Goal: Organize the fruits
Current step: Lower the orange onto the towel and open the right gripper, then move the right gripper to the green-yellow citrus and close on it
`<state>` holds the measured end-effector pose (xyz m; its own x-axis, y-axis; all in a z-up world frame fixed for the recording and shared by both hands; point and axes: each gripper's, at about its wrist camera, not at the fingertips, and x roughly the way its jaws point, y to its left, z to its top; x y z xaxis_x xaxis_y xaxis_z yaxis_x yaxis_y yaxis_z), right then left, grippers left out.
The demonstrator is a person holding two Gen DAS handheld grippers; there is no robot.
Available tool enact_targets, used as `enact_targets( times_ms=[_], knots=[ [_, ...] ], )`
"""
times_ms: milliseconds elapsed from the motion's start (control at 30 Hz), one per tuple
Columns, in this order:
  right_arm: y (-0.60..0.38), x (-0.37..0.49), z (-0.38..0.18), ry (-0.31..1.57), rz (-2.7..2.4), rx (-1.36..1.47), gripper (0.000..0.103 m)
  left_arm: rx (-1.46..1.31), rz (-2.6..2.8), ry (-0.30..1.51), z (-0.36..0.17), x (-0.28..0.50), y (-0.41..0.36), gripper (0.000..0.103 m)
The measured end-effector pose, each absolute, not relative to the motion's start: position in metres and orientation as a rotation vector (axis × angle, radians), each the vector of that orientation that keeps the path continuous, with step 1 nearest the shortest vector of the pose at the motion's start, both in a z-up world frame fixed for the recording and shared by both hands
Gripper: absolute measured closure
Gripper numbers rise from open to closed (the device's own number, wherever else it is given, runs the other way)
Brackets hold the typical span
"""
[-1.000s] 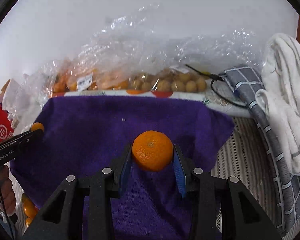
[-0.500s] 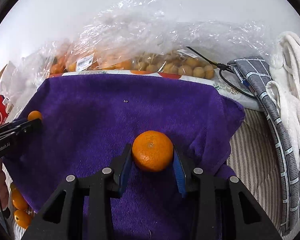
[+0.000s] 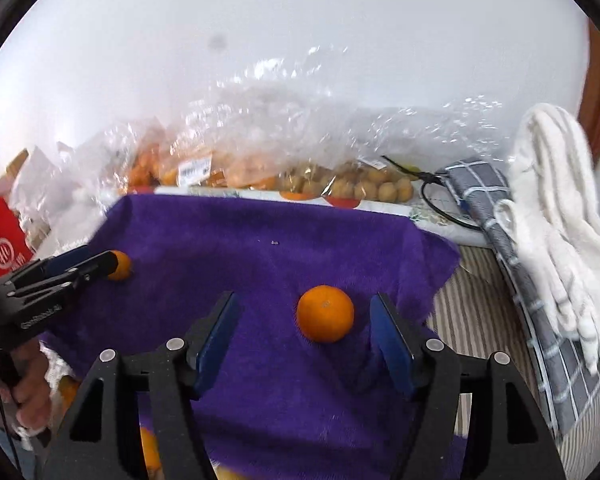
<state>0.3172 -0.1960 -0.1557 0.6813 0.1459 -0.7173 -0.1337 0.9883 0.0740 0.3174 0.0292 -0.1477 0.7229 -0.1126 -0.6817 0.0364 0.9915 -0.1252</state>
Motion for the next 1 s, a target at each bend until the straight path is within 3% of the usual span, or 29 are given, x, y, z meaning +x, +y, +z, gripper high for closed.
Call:
enact_targets(
  times_ms=[300, 833, 900, 1000],
  knots=[
    [-0.213, 0.256, -0.147, 0.812, 0.12, 0.072, 0.036, -0.143, -0.16, 0.657, -0.101, 0.274, 0.029, 0.05],
    [-0.2, 0.178, -0.169, 0.806, 0.205, 0.055, 0.036, -0.082, -0.15, 0.777, -0.151, 0.165, 0.08, 0.051],
    [-0.196, 0.176, -0.174, 0.815, 0.213, 0.059, 0.038, -0.086, -0.153, 0.787, -0.153, 0.161, 0.082, 0.051],
    [-0.191, 0.18, -0.182, 0.834, 0.221, 0.043, 0.049, -0.121, -0.16, 0.802, -0.154, 0.159, 0.085, 0.051]
  ],
)
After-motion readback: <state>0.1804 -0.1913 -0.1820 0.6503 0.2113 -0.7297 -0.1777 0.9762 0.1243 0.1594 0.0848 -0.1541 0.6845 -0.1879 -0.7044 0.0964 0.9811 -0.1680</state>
